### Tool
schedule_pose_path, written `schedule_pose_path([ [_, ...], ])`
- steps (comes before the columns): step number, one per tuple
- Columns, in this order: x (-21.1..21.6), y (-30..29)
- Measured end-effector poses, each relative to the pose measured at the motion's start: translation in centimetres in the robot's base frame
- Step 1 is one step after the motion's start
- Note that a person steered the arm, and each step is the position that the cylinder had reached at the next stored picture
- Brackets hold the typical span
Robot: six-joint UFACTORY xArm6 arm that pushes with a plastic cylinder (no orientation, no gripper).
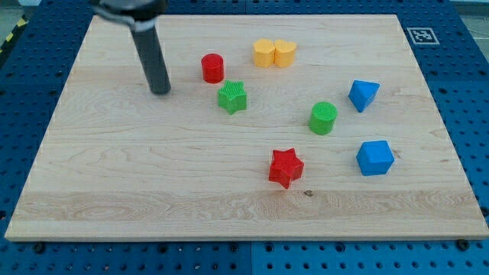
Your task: Put the red circle at the left of the green star
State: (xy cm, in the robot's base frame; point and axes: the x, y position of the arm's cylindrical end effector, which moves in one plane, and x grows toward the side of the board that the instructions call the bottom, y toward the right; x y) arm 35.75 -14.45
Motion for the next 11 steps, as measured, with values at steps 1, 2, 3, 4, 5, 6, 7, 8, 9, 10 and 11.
schedule_pose_path([
  [1, -7.3, 1.1],
  [2, -9.8, 7.7],
  [3, -8.1, 12.0],
  [4, -3.2, 14.6],
  [5, 0.0, 13.2],
  [6, 0.7, 9.6],
  [7, -2.0, 9.5],
  [8, -6.5, 9.3],
  [9, -9.1, 6.3],
  [10, -5.3, 5.3],
  [11, 1.0, 5.2],
])
